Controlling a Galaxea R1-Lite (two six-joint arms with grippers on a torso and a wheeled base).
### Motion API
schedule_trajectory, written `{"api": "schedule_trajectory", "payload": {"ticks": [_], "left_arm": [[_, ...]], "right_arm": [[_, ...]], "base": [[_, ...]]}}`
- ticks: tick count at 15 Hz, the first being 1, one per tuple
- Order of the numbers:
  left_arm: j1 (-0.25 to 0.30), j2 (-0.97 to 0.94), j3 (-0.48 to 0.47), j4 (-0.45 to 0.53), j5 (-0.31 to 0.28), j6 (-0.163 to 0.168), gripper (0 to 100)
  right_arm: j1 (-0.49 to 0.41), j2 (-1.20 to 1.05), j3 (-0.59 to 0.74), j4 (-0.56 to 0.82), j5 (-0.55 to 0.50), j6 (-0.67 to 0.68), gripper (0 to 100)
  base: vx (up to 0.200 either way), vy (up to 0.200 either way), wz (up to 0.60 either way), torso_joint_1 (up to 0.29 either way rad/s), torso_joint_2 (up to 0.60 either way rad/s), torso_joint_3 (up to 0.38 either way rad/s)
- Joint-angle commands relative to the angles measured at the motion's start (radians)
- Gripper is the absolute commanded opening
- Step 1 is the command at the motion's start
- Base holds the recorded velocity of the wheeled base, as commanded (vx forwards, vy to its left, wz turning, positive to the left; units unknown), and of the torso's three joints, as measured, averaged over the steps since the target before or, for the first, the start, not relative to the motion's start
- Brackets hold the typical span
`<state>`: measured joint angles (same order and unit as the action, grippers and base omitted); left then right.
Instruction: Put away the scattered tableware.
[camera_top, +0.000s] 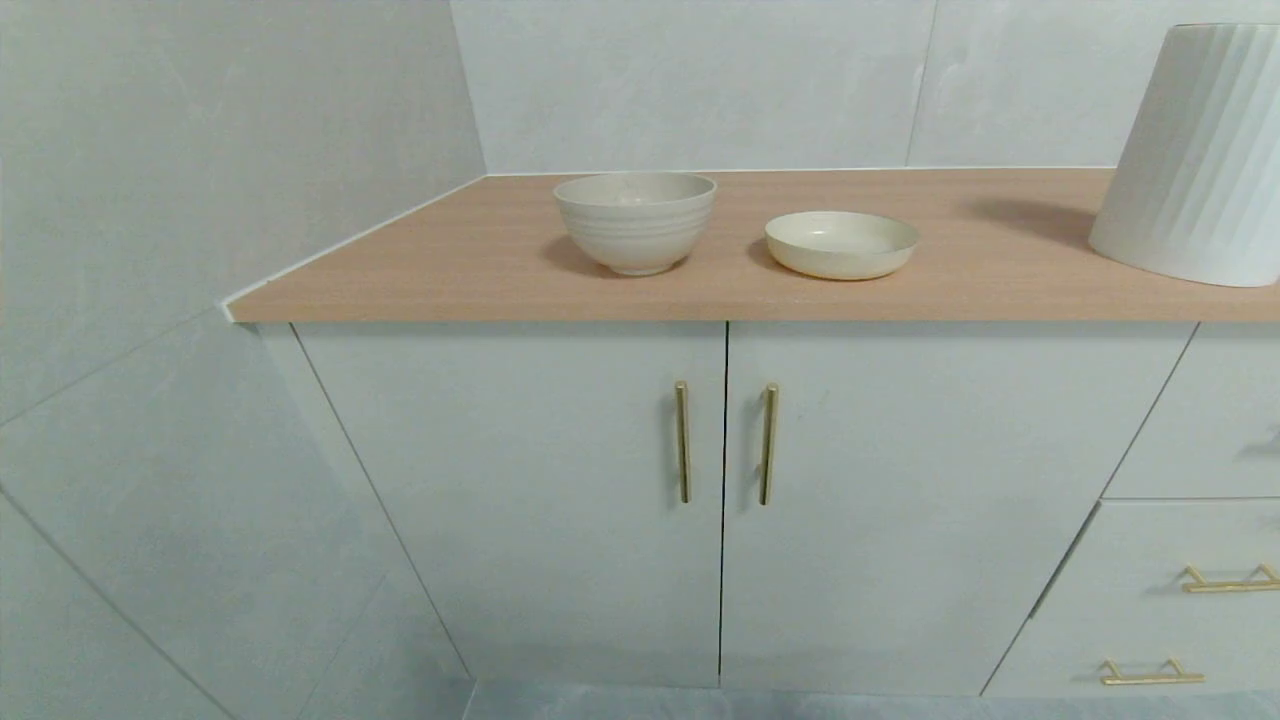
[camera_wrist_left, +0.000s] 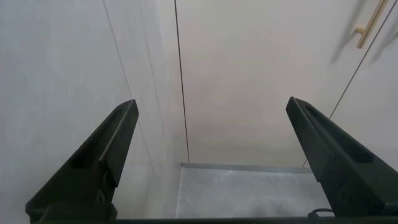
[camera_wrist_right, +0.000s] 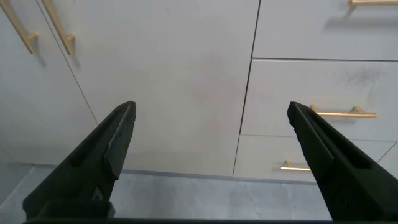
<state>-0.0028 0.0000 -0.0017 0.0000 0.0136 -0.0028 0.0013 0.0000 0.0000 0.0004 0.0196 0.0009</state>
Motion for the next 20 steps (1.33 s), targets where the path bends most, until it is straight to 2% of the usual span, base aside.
{"api": "schedule_trajectory", "payload": {"ticks": [1, 4, 5, 6, 7, 10, 11, 16, 18, 20], "left_arm": [[0.000, 0.000, 0.000, 0.000, 0.000, 0.000, 100], [0.001, 0.000, 0.000, 0.000, 0.000, 0.000, 100], [0.000, 0.000, 0.000, 0.000, 0.000, 0.000, 100], [0.000, 0.000, 0.000, 0.000, 0.000, 0.000, 100], [0.000, 0.000, 0.000, 0.000, 0.000, 0.000, 100], [0.001, 0.000, 0.000, 0.000, 0.000, 0.000, 100], [0.001, 0.000, 0.000, 0.000, 0.000, 0.000, 100], [0.001, 0.000, 0.000, 0.000, 0.000, 0.000, 100], [0.000, 0.000, 0.000, 0.000, 0.000, 0.000, 100], [0.000, 0.000, 0.000, 0.000, 0.000, 0.000, 100]], "right_arm": [[0.000, 0.002, 0.000, 0.000, 0.000, 0.001, 100], [0.000, 0.002, -0.015, -0.014, -0.001, 0.005, 100], [0.017, 0.061, -0.204, -0.043, 0.025, 0.053, 100], [0.055, 0.169, -0.313, -0.005, 0.059, 0.056, 100], [0.091, 0.298, -0.396, 0.035, 0.103, 0.054, 100], [0.149, 0.678, -0.517, 0.013, 0.226, 0.051, 100], [0.192, 0.798, -0.561, -0.023, 0.267, 0.054, 100], [0.499, 1.270, -0.758, -0.080, 0.276, 0.137, 100], [0.531, 1.405, -0.811, -0.123, 0.286, 0.165, 100], [0.533, 1.516, -0.859, -0.175, 0.342, 0.163, 100]], "base": [[0.000, 0.000, 0.00, 0.000, 0.00, 0.000], [0.000, 0.000, 0.00, 0.000, 0.00, 0.000], [0.000, 0.000, 0.00, 0.000, 0.00, 0.000], [0.000, 0.000, 0.00, 0.000, 0.00, 0.000], [0.000, 0.000, 0.00, 0.000, 0.00, 0.000], [0.000, 0.000, 0.00, 0.000, 0.00, 0.000], [0.000, 0.000, 0.00, 0.000, 0.00, 0.000], [0.000, 0.000, 0.00, 0.000, 0.00, 0.000], [0.000, 0.000, 0.00, 0.000, 0.00, 0.000], [0.000, 0.000, 0.00, 0.000, 0.00, 0.000]]}}
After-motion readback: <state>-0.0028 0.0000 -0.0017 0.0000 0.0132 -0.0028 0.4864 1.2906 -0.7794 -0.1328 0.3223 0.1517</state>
